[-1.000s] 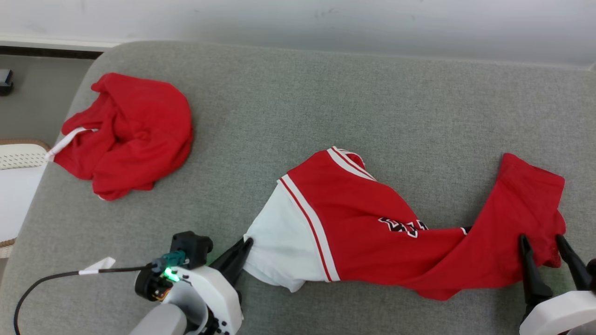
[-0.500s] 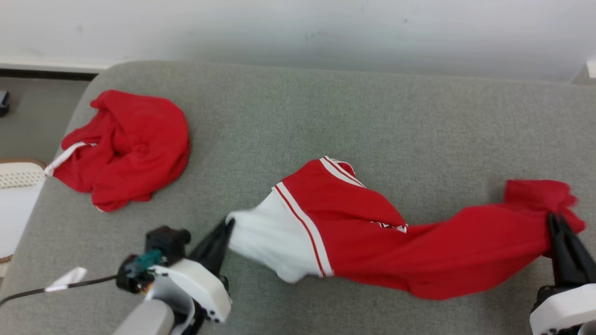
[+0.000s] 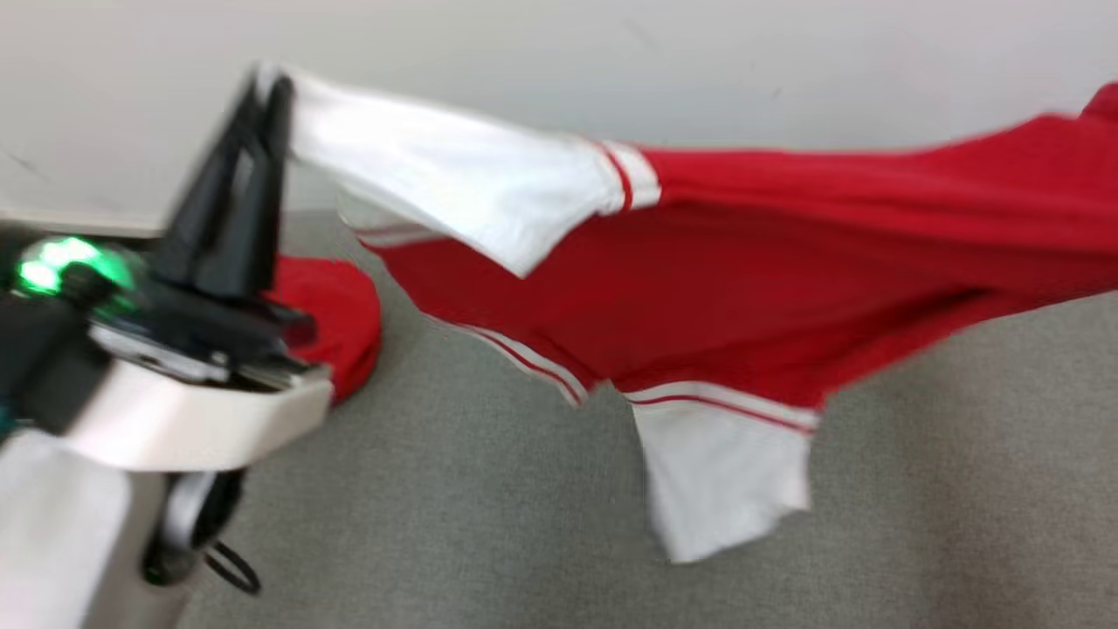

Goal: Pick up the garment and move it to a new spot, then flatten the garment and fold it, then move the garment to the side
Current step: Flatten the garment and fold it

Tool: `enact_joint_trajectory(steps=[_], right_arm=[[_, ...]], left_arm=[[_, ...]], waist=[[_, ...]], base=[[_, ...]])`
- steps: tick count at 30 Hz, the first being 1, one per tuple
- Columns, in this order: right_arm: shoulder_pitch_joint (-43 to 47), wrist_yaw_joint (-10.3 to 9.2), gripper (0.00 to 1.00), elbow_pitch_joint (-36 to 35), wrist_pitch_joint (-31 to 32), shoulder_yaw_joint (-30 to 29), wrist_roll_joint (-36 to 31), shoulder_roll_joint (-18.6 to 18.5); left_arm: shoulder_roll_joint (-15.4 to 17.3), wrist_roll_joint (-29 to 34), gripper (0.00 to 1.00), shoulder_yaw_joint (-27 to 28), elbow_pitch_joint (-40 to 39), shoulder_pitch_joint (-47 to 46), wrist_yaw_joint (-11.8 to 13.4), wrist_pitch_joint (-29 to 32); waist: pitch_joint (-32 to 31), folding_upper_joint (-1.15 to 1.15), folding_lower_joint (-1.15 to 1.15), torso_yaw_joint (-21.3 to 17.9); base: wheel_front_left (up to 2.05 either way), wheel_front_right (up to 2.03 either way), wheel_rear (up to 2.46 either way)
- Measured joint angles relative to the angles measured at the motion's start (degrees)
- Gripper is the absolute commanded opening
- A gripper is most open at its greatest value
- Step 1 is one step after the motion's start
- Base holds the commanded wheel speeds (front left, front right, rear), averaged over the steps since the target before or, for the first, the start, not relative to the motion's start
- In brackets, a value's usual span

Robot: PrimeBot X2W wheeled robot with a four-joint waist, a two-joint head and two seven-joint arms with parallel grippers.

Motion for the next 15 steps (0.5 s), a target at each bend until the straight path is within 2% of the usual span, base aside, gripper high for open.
enact_joint_trajectory(steps=[7, 15], right_arm=[[-3.1, 0.0, 0.0, -1.14, 2.16, -0.92, 1.31, -2.94], [-2.95, 0.0, 0.0, -0.38, 2.48, -1.12, 2.31, -2.93]], left_arm=[[2.79, 1.25, 0.0, 2.78, -8.71, -5.41, 1.74, 5.04], [2.67, 1.21, 0.0, 1.92, -9.71, -5.65, 2.6, 7.59]], waist=[[-3.51, 0.0, 0.0, -0.23], [-4.07, 0.0, 0.0, -0.71]], base=[[0.0, 0.0, 0.0], [0.0, 0.0, 0.0]])
